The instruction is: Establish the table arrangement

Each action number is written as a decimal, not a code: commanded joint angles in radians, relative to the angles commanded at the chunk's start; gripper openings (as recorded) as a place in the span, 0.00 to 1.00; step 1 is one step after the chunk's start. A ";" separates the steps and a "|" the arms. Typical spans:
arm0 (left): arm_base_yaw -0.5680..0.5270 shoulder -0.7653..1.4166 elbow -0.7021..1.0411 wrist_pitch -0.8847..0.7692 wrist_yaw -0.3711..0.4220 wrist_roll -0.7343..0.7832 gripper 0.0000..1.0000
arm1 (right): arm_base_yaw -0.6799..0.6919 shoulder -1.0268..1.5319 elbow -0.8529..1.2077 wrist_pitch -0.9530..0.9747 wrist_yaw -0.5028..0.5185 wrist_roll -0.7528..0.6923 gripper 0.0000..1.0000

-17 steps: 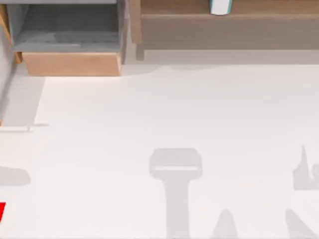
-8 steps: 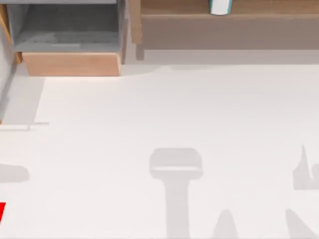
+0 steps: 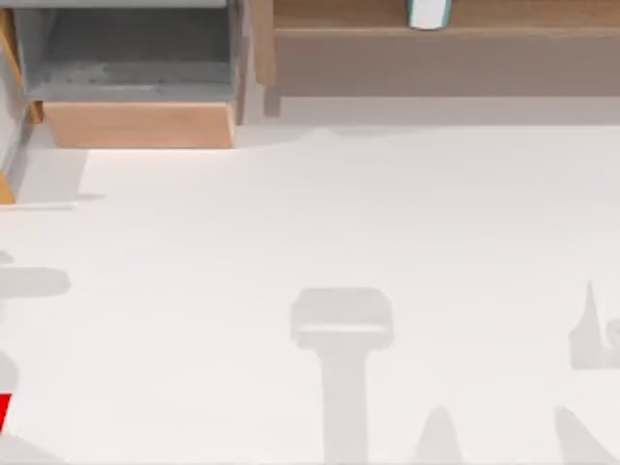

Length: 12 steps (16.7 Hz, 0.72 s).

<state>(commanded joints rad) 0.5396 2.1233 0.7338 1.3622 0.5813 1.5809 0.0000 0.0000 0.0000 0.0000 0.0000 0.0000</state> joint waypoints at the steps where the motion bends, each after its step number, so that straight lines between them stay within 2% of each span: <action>1: 0.000 0.000 0.000 0.000 0.000 0.000 0.00 | 0.000 0.000 0.000 0.000 0.000 0.000 1.00; 5: -0.006 0.012 0.011 -0.016 -0.008 -0.001 0.00 | 0.000 0.000 0.000 0.000 0.000 0.000 1.00; 12: -0.074 0.101 0.230 -0.128 -0.078 -0.007 0.00 | 0.000 0.000 0.000 0.000 0.000 0.000 1.00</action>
<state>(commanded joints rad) 0.4658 2.2242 0.9638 1.2342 0.5037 1.5742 0.0000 0.0000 0.0000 0.0000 0.0000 0.0000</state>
